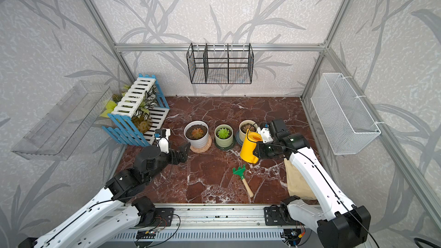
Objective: Water the succulent around the soil edge
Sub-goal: Water the soil of the potted plant with water.
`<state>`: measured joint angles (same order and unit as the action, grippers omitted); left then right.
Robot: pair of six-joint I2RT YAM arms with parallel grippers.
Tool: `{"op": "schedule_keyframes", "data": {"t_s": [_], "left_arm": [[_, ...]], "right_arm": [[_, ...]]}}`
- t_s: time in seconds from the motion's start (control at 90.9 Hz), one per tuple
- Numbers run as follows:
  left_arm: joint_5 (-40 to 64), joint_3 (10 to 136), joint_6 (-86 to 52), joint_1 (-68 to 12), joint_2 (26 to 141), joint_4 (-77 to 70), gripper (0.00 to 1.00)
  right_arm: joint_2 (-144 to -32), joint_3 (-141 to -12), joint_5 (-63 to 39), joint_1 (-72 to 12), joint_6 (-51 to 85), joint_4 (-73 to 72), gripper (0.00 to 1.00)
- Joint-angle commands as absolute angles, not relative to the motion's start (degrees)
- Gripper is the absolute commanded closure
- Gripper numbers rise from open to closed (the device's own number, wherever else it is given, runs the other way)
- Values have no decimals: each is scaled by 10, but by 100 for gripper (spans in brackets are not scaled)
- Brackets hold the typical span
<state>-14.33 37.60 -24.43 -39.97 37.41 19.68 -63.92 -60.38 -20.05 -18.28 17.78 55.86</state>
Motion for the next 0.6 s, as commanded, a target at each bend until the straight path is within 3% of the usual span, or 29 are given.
{"op": "schedule_keyframes", "data": {"t_s": [0.0,0.594], "left_arm": [[-135,370,-240,-396,371,185,0],[-129,368,-240,-391,368,182,0]], "right_arm": [[-630,-616,-201,-181,181,563,100],[-668,-632,-213,-225,178,534,100]]}}
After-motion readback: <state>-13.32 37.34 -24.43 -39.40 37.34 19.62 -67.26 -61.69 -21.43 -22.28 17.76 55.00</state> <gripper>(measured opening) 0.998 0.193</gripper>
